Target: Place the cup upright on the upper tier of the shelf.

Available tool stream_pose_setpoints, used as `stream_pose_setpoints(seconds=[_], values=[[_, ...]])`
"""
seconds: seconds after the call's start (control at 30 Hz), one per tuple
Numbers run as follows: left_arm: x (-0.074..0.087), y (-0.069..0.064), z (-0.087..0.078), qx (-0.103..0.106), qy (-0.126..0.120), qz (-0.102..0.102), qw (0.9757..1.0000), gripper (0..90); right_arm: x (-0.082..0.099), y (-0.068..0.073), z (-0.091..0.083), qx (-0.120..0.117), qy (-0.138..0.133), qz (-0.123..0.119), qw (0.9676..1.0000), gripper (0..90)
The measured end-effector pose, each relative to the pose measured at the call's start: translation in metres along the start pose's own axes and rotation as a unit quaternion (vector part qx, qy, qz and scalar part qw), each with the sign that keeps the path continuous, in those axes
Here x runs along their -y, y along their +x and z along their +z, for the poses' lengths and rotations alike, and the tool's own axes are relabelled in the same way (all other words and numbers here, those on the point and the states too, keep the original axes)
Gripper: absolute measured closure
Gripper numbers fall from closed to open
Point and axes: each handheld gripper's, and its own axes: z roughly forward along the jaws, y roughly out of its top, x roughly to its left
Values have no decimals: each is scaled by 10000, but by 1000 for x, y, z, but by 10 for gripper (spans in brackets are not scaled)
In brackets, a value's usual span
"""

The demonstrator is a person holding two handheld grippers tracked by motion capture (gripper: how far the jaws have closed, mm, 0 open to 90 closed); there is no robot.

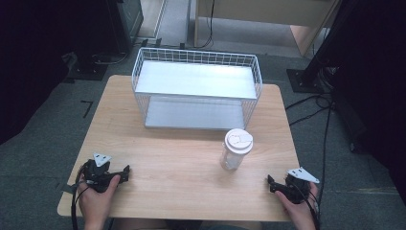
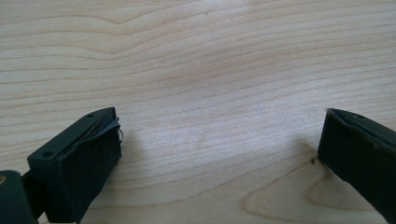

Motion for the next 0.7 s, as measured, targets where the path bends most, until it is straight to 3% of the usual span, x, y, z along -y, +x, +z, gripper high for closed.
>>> stream_pose_setpoints(seconds=[0.13, 0.3, 0.47, 0.7], values=[[-2, -6, 2, -264, -1, -271, 9993, 0, 0, 1, -1, 68, 11, 38, 10000, 136], [-2, -6, 2, -260, 0, -272, 9993, 0, 2, 2, -4, 222, 70, -10, 9997, 81], [-2, -6, 2, -259, -1, -273, 9993, 0, 1, 5, -8, 2, -15, 103, 9999, 66], [-2, -6, 2, -259, -1, -281, 9993, 0, -8, 20, -8, -96, 8, -62, 9999, 63]])
